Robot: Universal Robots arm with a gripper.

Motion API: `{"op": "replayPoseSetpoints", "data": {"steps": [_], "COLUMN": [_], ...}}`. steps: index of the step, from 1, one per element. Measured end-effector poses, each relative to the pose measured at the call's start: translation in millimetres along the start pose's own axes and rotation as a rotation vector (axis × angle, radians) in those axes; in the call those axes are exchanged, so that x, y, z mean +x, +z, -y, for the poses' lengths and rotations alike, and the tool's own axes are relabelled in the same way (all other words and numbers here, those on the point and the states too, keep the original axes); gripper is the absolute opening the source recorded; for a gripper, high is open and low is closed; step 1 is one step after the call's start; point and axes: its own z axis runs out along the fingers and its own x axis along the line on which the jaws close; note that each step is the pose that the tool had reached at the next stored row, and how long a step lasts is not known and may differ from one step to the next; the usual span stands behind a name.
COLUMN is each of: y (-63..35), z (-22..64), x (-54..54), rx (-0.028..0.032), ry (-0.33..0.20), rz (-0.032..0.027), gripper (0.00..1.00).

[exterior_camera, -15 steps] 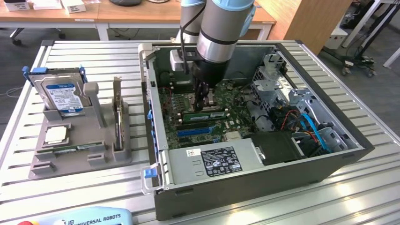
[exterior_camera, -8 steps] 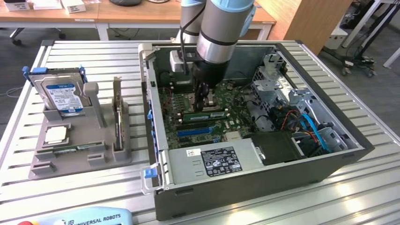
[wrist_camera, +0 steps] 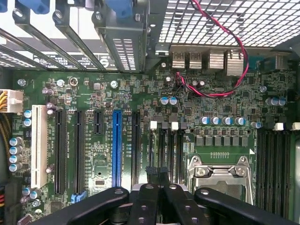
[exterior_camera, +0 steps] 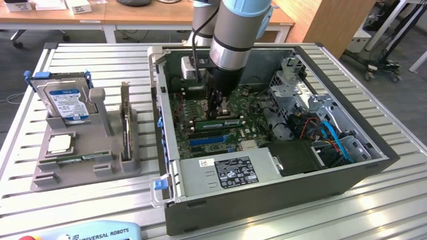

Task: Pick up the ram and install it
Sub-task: 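Press down the ram until it locks into place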

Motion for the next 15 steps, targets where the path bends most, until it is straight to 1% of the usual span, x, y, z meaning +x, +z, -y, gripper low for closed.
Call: {"op": "replayPoseSetpoints", "data": {"steps": [5, 9, 15], "y": [3.3, 3.4, 6.6], "z": [0.2, 0.2, 0.3], "x": [0.1, 0.1, 0.2], "rx": [0.0001, 0.0, 0.0], "ry": [0.0, 0.0, 0.0], "rz": [0.0001, 0.0, -0.0001], "gripper": [0.1, 0.1, 0.1]}}
